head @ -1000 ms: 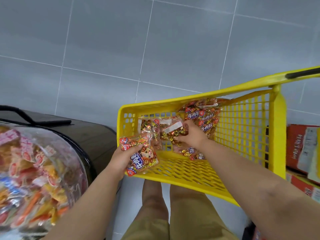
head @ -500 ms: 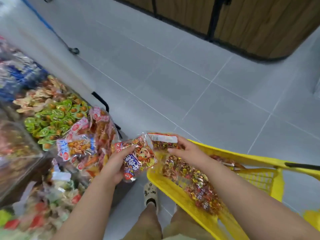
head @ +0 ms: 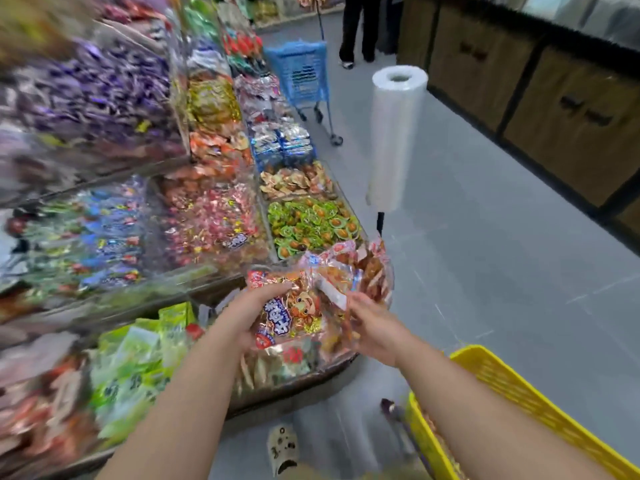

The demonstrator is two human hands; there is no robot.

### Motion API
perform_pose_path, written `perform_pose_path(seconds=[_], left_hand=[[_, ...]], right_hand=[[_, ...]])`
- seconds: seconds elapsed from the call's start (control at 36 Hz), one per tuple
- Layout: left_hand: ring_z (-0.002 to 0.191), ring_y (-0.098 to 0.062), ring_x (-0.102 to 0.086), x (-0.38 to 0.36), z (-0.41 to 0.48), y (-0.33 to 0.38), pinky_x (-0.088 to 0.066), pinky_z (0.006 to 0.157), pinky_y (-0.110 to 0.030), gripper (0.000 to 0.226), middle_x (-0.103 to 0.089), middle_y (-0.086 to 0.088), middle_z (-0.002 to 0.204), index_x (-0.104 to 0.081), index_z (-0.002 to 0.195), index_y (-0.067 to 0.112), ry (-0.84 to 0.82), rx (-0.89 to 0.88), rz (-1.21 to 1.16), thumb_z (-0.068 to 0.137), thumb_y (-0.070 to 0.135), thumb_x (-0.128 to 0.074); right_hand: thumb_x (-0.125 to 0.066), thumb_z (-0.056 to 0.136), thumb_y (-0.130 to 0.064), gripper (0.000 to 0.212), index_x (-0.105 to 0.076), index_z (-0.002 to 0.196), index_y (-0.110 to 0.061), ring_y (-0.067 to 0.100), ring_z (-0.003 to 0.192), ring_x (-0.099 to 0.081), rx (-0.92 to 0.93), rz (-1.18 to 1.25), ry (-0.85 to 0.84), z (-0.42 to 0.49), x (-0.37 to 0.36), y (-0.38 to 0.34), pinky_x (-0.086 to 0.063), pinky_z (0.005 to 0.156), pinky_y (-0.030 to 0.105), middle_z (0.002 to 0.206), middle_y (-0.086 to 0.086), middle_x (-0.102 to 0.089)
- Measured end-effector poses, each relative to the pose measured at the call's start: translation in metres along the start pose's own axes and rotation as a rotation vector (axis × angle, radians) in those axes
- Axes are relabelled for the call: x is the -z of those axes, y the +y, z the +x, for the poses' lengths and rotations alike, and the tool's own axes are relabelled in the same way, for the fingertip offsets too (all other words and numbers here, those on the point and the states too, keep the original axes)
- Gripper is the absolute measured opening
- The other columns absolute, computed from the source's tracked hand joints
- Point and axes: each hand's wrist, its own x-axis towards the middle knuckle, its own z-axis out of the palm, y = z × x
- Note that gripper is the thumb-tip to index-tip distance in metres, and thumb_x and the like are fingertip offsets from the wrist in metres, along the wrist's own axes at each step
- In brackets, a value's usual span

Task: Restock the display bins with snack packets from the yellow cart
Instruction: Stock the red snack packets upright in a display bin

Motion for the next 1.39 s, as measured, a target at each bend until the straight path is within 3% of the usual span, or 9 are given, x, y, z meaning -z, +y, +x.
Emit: perform_pose_path(seconds=[0.17,0.33,0.5,0.61,0.75,0.83,1.03,1.17,1.39], left_hand=[[0.076,-0.028,-0.072,0.086,0.011,0.022,-0.055,0.062,-0.035,0.061,-0.073,-0.015,0.094,-0.058,0.123,0.002,0.038,-0.053,0.010,0.071,0.026,-0.079],[0.063,-0.026,-0.072,0.163,0.021,0.036,-0.055,0.050,-0.031,0.073,-0.074,-0.013,0.080,-0.057,0.121,0.000,0.036,-0.051,-0.016,0.058,0.027,-0.083],[0.069,-0.026,-0.073,0.223,0.030,0.046,-0.055,0.050,-0.030,0.054,-0.075,-0.015,0.087,-0.059,0.118,0.001,0.070,-0.077,-0.028,0.073,0.023,-0.078],[0.074,-0.026,-0.073,0.256,0.036,0.053,-0.055,0.053,-0.031,0.068,-0.072,-0.017,0.098,-0.052,0.130,0.001,0.136,-0.109,-0.087,0.071,0.022,-0.079],[0.076,-0.028,-0.072,0.276,0.038,0.068,-0.057,0.065,-0.037,0.073,-0.074,-0.015,0.091,-0.057,0.124,0.002,0.134,-0.143,-0.171,0.059,0.027,-0.082],[0.069,-0.026,-0.073,0.280,0.042,0.079,-0.056,0.055,-0.034,0.071,-0.075,-0.013,0.086,-0.056,0.123,0.003,0.159,-0.181,-0.177,0.062,0.028,-0.083],[0.087,-0.028,-0.071,0.281,0.056,0.103,-0.058,0.066,-0.039,0.093,-0.071,-0.013,0.106,-0.049,0.133,0.007,0.174,-0.232,-0.132,0.053,0.037,-0.088],[0.084,-0.030,-0.072,0.276,0.070,0.123,-0.059,0.069,-0.043,0.075,-0.073,-0.015,0.099,-0.049,0.133,0.004,0.154,-0.264,-0.158,0.069,0.024,-0.083],[0.112,-0.035,-0.062,0.268,0.093,0.150,-0.048,0.096,-0.056,0.122,-0.063,-0.013,0.124,-0.037,0.142,0.013,0.198,-0.286,-0.132,0.037,0.043,-0.093]], right_hand=[[-0.074,0.071,-0.039,0.033,-0.065,0.100,-0.027,0.018,0.088,-0.058,-0.055,-0.011,-0.045,0.045,-0.082,0.008,-0.049,0.055,0.026,0.103,-0.001,-0.063],[-0.069,0.074,-0.039,0.076,-0.040,0.141,-0.019,0.025,0.132,-0.038,-0.102,-0.117,-0.031,0.083,-0.151,0.021,-0.034,0.109,0.043,0.147,0.009,-0.039],[-0.060,0.088,-0.012,0.049,-0.045,0.131,-0.030,0.018,0.103,-0.064,-0.005,0.054,0.070,0.105,-0.191,0.027,-0.053,0.088,0.041,0.102,-0.008,-0.068],[-0.062,0.086,-0.005,0.073,-0.030,0.142,-0.040,0.016,0.112,-0.057,0.035,0.017,0.169,0.113,-0.203,0.015,-0.050,0.089,0.044,0.130,-0.001,-0.056],[-0.064,0.086,-0.012,0.055,-0.040,0.135,-0.020,0.011,0.066,-0.066,0.072,-0.065,0.269,0.121,-0.217,-0.022,-0.051,0.043,0.024,0.103,0.004,-0.066],[-0.067,0.082,-0.012,0.043,-0.052,0.122,-0.009,0.012,0.075,-0.065,0.157,-0.188,0.280,0.133,-0.222,-0.056,-0.055,0.052,0.028,0.098,0.006,-0.067],[-0.077,0.075,-0.022,0.033,-0.066,0.105,-0.030,0.004,0.077,-0.058,0.512,-1.074,0.324,0.170,-0.238,-0.131,-0.042,0.070,0.015,0.089,-0.011,-0.064],[-0.073,0.080,-0.022,0.043,-0.063,0.122,-0.022,0.019,0.104,-0.055,0.373,-1.736,0.165,0.204,-0.246,-0.146,-0.041,0.085,0.023,0.114,-0.003,-0.060],[-0.060,0.090,-0.019,0.041,-0.054,0.130,-0.016,0.024,0.110,-0.057,0.129,-2.128,0.046,0.247,-0.256,-0.128,-0.048,0.086,0.030,0.124,0.006,-0.059]])
